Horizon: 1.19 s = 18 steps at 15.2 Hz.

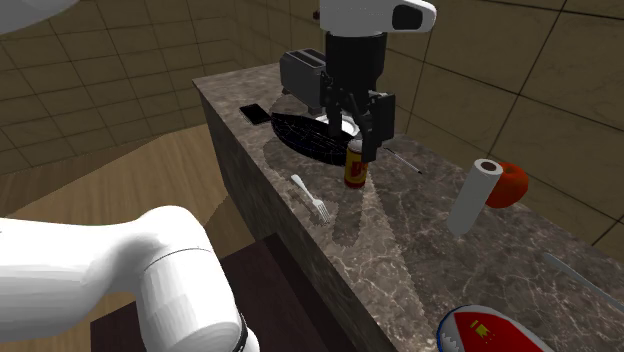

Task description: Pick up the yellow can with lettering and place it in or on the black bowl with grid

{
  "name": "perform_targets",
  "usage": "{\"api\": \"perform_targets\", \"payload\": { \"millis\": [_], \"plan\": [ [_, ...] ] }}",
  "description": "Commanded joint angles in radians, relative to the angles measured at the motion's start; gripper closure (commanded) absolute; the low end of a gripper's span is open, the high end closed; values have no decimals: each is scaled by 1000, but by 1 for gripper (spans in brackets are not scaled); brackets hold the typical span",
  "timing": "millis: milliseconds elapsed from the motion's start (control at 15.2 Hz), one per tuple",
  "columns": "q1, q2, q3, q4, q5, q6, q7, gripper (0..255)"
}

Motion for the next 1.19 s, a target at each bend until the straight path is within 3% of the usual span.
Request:
{"api": "perform_targets", "payload": {
  "millis": [0,594,1122],
  "plan": [
    [0,0,0,0,0,0,0,0],
    [30,218,103,-21,78,238,126,0],
    [47,472,190,50,100,425,234,0]
  ]
}}
